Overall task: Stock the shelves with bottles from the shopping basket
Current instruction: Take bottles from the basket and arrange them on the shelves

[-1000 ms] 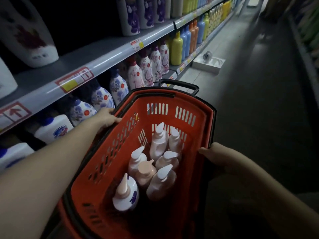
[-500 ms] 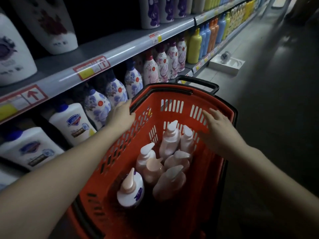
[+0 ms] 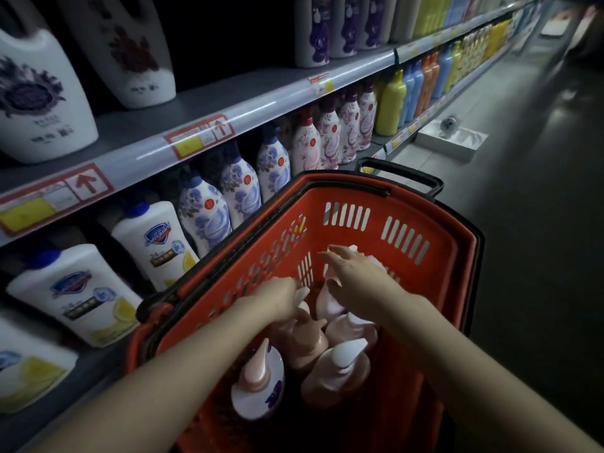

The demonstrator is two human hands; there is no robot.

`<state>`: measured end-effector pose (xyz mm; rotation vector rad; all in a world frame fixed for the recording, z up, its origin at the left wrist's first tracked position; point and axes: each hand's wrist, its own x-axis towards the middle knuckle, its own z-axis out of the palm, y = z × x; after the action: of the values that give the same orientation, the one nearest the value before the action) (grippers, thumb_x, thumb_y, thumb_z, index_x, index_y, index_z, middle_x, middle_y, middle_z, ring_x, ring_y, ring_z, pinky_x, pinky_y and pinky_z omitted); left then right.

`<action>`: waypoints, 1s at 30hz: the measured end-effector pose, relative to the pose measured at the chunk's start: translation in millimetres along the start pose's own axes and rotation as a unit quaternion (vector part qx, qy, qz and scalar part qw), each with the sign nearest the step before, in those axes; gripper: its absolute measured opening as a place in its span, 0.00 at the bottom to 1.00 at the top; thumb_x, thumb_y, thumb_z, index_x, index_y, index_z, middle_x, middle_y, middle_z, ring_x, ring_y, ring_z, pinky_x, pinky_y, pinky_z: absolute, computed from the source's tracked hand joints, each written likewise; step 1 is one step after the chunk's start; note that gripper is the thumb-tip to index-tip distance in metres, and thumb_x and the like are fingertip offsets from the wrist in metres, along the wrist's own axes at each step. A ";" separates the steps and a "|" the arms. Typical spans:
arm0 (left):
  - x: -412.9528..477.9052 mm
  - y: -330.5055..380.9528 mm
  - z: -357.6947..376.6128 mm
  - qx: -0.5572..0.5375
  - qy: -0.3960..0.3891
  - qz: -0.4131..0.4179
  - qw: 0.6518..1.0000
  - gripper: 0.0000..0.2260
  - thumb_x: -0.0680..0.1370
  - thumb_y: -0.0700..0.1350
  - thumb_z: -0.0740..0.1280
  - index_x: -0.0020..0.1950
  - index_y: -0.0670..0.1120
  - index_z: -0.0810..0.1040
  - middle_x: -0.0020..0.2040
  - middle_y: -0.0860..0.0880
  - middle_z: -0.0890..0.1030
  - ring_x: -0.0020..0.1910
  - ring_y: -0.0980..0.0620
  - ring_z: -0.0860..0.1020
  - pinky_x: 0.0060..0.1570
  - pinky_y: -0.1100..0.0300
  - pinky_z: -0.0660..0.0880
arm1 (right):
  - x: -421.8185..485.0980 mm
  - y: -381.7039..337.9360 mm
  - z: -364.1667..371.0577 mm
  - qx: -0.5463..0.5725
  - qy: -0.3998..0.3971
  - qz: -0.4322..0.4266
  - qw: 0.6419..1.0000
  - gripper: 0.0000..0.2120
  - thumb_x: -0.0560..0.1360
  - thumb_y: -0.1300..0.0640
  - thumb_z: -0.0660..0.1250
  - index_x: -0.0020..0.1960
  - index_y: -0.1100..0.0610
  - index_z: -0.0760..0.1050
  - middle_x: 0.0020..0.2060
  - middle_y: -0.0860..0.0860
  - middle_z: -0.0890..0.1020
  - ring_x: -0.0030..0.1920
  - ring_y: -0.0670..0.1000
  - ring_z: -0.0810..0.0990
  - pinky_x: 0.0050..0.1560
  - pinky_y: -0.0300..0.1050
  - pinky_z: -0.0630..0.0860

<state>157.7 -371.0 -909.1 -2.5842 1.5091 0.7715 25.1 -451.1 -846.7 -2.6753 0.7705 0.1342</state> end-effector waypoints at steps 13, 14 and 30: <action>-17.4 -16.1 -36.3 -0.014 0.063 -0.014 0.998 0.16 0.75 0.49 0.66 0.57 0.41 0.77 0.57 0.41 0.81 0.56 0.42 0.78 0.53 0.54 0.73 | 5.9 -5.8 14.0 0.139 -0.007 0.039 0.990 0.25 0.78 0.59 0.62 0.73 0.53 0.62 0.71 0.52 0.68 0.69 0.54 0.70 0.66 0.46 0.70; -22.2 -16.0 -48.8 -0.004 0.077 -0.001 0.997 0.16 0.74 0.49 0.67 0.57 0.42 0.77 0.56 0.42 0.81 0.56 0.42 0.78 0.53 0.54 0.74 | 7.4 -4.4 13.2 0.181 -0.008 0.048 0.982 0.26 0.77 0.60 0.63 0.73 0.54 0.62 0.71 0.53 0.69 0.69 0.54 0.71 0.66 0.46 0.70; -86.3 1.0 -236.7 -0.200 0.433 0.066 0.876 0.09 0.76 0.49 0.64 0.53 0.52 0.81 0.50 0.47 0.83 0.51 0.48 0.81 0.48 0.61 0.74 | 19.9 -63.0 -44.3 0.410 0.177 -0.121 0.887 0.56 0.57 0.51 0.82 0.76 0.42 0.51 0.67 0.37 0.64 0.68 0.39 0.65 0.67 0.38 0.64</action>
<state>215.4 -370.0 -663.8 -3.4242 1.8694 -0.1851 75.1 -427.1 -789.7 -1.9496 0.4294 -0.6237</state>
